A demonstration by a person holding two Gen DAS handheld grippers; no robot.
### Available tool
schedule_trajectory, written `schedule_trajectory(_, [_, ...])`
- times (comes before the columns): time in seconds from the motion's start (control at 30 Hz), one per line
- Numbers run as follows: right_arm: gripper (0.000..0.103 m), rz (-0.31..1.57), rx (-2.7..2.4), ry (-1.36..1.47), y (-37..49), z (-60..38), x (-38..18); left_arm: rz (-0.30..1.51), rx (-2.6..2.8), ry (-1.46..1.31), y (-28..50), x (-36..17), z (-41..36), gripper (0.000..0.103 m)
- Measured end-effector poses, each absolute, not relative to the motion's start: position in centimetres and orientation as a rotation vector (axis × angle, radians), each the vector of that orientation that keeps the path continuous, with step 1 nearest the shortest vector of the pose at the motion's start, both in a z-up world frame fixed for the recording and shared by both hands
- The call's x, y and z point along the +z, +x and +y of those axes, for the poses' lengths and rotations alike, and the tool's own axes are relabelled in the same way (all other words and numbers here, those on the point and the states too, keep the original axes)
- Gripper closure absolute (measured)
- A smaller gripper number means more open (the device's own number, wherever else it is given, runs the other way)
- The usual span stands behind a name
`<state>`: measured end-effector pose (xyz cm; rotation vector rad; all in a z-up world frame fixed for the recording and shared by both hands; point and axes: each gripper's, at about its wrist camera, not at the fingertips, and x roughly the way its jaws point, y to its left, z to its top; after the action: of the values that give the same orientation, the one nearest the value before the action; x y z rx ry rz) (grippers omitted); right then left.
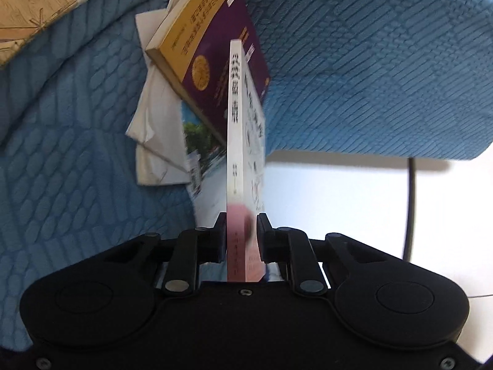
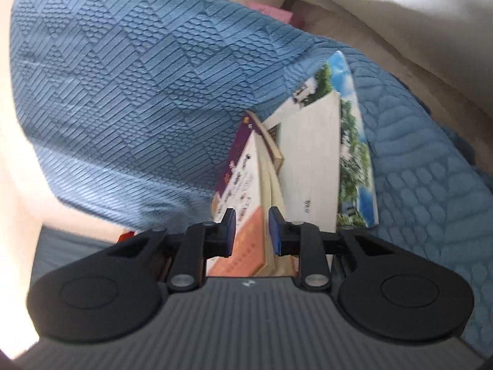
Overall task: Organize objects
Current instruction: 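Lift the white-and-orange book upright with the left gripper beside the purple book, then carry the white-and-orange book in the left gripper over the tan book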
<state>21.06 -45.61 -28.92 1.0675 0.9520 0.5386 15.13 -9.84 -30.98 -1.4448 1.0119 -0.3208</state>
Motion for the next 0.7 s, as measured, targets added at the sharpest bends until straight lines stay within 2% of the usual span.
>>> schedule_trajectory(0.47, [0.075, 0.941, 0.373, 1.064, 15.9, -43.2, -25.5, 0.988, -0.303, -1.382, 13.7, -27.8, -8.8, 0.090])
schedule_trajectory(0.5, [0.072, 0.940, 0.357, 1.070, 15.3, -43.0, -25.1, 0.989, -0.302, -1.383, 13.7, -27.6, -8.7, 0.090])
schedule_trajectory(0.57, [0.052, 0.946, 0.334, 1.125, 14.1, -42.8, -24.8, 0.987, -0.297, -1.370, 13.6, -27.3, -8.4, 0.090])
schedule_trajectory(0.6, [0.034, 0.946, 0.334, 1.155, 13.6, -42.8, -24.7, 0.986, -0.294, -1.363, 13.4, -27.1, -8.3, 0.090])
schedule_trajectory(0.63, [0.025, 0.944, 0.338, 1.182, 13.1, -42.6, -24.6, 0.985, -0.293, -1.357, 13.2, -27.0, -8.3, 0.090])
schedule_trajectory(0.7, [0.026, 0.933, 0.329, 1.204, 12.2, -42.3, -24.4, 0.984, -0.290, -1.350, 13.0, -26.8, -8.3, 0.090])
